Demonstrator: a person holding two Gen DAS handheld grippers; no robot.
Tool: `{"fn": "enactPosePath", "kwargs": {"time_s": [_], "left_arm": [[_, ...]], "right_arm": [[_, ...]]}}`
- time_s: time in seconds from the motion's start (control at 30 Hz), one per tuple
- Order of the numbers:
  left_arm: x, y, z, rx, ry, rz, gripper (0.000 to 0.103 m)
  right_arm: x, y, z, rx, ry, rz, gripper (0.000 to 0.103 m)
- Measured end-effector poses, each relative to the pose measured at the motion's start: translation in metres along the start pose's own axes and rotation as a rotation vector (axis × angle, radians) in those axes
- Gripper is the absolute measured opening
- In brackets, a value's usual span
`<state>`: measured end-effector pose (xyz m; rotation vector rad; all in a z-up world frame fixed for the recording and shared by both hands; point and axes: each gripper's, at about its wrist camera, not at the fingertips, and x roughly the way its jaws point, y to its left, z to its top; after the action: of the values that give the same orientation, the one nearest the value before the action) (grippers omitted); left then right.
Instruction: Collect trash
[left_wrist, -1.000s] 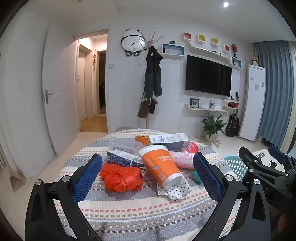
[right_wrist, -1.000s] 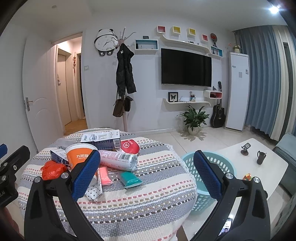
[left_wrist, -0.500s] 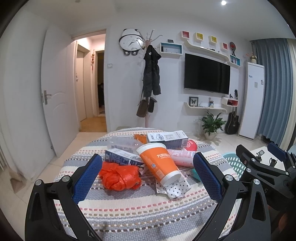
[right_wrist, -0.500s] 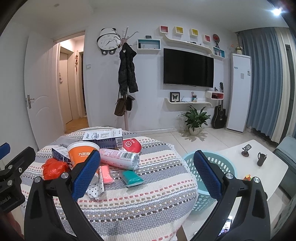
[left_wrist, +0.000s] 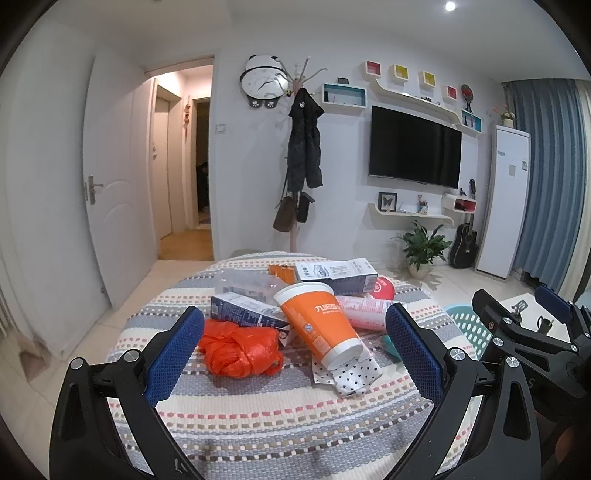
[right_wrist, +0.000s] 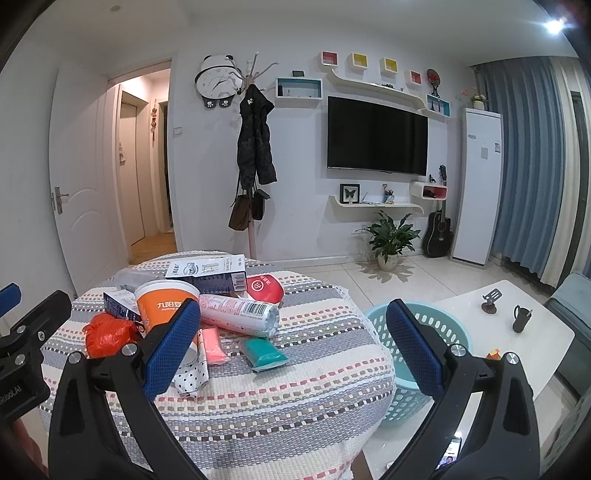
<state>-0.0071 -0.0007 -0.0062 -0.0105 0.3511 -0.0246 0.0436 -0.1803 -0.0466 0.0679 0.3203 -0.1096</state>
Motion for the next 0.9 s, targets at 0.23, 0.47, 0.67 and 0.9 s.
{"fn": "enactPosePath", "kwargs": {"time_s": [0.23,0.47,0.67,0.9], "left_arm": [[0.0022,0.0032,-0.0009,-0.018,0.010,0.000,0.095],[0.0018,0.0047,0.0013,-0.020,0.012,-0.003,0.095],[0.0018,0.0047,0.0013,-0.020,0.012,-0.002,0.095],[0.0019,0.0042,0.0011,-0.019,0.013,-0.001,0.095]], "right_arm": [[0.0009,0.0018,-0.0008,-0.003,0.003,-0.001,0.096],[0.0009,0.0017,-0.0005,-0.003,0.002,-0.001,0.096],[0.0012,0.0027,-0.0013,0.000,0.001,-0.002,0.096],[0.0016,0.0033,-0.0034,-0.005,0.006,-0.003,0.096]]}}
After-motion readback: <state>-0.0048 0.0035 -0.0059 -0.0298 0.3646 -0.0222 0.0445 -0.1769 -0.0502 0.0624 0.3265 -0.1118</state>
